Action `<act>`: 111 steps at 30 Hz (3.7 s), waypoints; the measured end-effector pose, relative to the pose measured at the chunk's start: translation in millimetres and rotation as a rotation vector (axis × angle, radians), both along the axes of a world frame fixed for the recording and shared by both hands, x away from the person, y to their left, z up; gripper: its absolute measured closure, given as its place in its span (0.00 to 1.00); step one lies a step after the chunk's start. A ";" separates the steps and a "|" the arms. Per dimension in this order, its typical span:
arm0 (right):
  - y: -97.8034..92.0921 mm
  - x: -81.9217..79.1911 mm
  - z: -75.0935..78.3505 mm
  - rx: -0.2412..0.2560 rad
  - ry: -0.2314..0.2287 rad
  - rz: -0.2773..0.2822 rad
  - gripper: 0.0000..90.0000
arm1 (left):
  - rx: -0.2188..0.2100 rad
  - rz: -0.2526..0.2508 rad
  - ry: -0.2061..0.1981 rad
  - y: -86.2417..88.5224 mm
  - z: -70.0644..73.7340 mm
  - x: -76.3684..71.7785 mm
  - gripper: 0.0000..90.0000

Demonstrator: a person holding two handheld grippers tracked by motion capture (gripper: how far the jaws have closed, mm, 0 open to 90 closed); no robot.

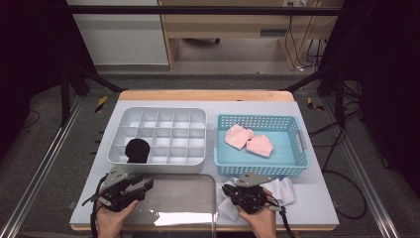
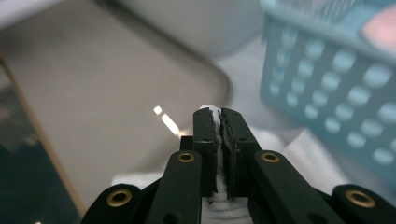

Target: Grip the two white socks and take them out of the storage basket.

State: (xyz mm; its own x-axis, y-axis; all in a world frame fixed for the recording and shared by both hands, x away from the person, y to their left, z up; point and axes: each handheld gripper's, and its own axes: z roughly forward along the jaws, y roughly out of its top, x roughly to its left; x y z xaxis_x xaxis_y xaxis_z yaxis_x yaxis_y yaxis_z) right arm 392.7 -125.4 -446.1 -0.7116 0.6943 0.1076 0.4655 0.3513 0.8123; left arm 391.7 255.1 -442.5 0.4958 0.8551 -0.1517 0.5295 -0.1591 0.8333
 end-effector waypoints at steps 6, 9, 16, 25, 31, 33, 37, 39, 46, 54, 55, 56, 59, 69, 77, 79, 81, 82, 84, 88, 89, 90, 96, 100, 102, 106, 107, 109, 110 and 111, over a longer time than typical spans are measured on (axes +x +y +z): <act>31.6 5.4 2.4 0.075 0.050 0.113 0.93 | -0.020 -0.001 -0.003 0.4 2.8 -1.6 0.54; 55.0 10.1 -13.8 -0.006 0.070 0.133 0.92 | -0.019 -0.005 -0.009 -0.3 4.2 -2.9 0.54; 51.7 6.4 -16.3 -0.003 0.034 0.091 0.76 | -0.008 -0.011 -0.018 -4.1 5.9 -3.8 0.54; 42.8 -23.8 -9.1 0.045 -0.018 0.141 0.74 | 0.000 -0.005 -0.019 -7.5 5.0 -3.9 0.54; 49.9 -32.7 -28.6 -0.020 -0.001 0.167 0.75 | 0.005 -0.009 -0.013 -9.7 2.8 -4.5 0.54; 49.6 -32.7 -34.7 -0.036 0.009 0.169 0.82 | 0.005 -0.011 -0.011 -10.4 2.2 -4.3 0.54; 48.6 -32.6 -36.9 -0.047 0.015 0.161 1.00 | 0.010 -0.016 -0.006 -12.6 0.9 -3.7 0.54; 47.8 -32.1 -37.2 -0.040 0.022 0.156 1.00 | 0.010 -0.021 -0.006 -13.8 0.9 -4.4 0.54; 35.2 -32.2 -25.2 0.001 -0.026 0.123 1.00 | 0.013 -0.023 -0.005 -14.4 0.1 -4.0 0.54; 35.1 -30.3 -35.5 -0.035 -0.023 0.130 0.83 | 0.017 -0.030 -0.002 -16.5 -0.9 -4.3 0.54; 35.9 -30.8 -35.0 -0.045 -0.025 0.129 0.86 | 0.015 -0.030 0.000 -16.8 -1.1 -4.3 0.54; 36.7 -31.1 -35.5 -0.056 -0.034 0.129 0.89 | 0.015 -0.031 0.000 -17.4 -1.2 -4.4 0.54; 38.9 -32.6 -37.6 -0.070 -0.052 0.138 0.99 | 0.018 -0.038 0.001 -19.2 -1.5 -4.9 0.54; 14.6 -28.4 -18.9 0.109 -0.027 0.098 1.00 | 0.019 -0.046 0.002 -21.4 -1.6 -5.3 0.54; -35.8 -16.7 -3.5 0.175 -0.062 -0.077 1.00 | 0.047 -0.091 0.006 -38.1 -0.7 -6.4 0.55; -47.2 -12.4 -3.2 0.167 -0.062 -0.123 1.00 | 0.060 -0.113 0.007 -44.6 0.3 -7.3 0.55; -56.7 -7.8 -5.3 0.158 -0.047 -0.158 1.00 | 0.079 -0.135 0.007 -53.2 1.8 -8.3 0.55; -60.0 -5.8 -7.5 0.151 -0.037 -0.173 1.00 | 0.085 -0.145 0.008 -57.7 2.5 -8.7 0.56; -62.9 -2.5 -13.7 0.133 -0.018 -0.186 1.00 | 0.099 -0.165 0.008 -66.8 4.4 -8.8 0.56; -60.6 1.5 -23.9 0.090 -0.002 -0.190 1.00 | 0.105 -0.194 0.015 -87.1 7.2 -8.3 0.57; -59.9 2.0 -24.6 0.083 -0.004 -0.191 1.00 | 0.101 -0.202 0.019 -92.5 7.6 -8.2 0.57; -59.2 2.3 -24.9 0.080 -0.003 -0.192 1.00 | 0.102 -0.205 0.024 -98.1 7.7 -7.9 0.57; -56.8 1.0 -26.8 0.072 -0.008 -0.187 0.99 | 0.130 -0.225 0.060 -129.2 -1.6 -1.6 0.59; -56.9 -0.6 -27.0 0.073 -0.005 -0.183 0.99 | 0.147 -0.236 0.090 -143.9 -12.2 1.6 0.62; -57.1 -1.1 -27.4 0.070 -0.009 -0.181 0.99 | 0.143 -0.234 0.104 -149.3 -16.4 2.6 0.63; -55.8 -2.0 -28.4 0.065 -0.008 -0.175 0.98 | 0.153 -0.222 0.127 -156.3 -24.5 5.8 0.71; -55.3 -2.4 -28.6 0.064 -0.009 -0.171 0.97 | 0.146 -0.216 0.132 -157.7 -26.8 6.4 0.74; -53.7 -3.8 -28.6 0.057 -0.008 -0.164 0.95 | 0.160 -0.208 0.129 -159.3 -30.1 6.7 0.82; -53.6 -4.5 -28.7 0.054 -0.016 -0.155 0.93 | 0.165 -0.205 0.123 -159.8 -30.4 6.3 0.86; -53.4 -6.0 -28.4 0.052 -0.019 -0.150 0.91 | 0.162 -0.205 0.127 -159.9 -30.3 6.4 0.89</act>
State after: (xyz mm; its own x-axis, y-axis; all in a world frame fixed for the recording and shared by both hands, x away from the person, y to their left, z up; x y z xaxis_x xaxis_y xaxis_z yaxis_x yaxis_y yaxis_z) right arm 386.7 -178.8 -474.5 -0.6029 0.7866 0.1336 0.4935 0.2361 0.8371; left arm 398.1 95.2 -472.9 0.6469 0.7568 -0.0930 0.5706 -0.3996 0.7175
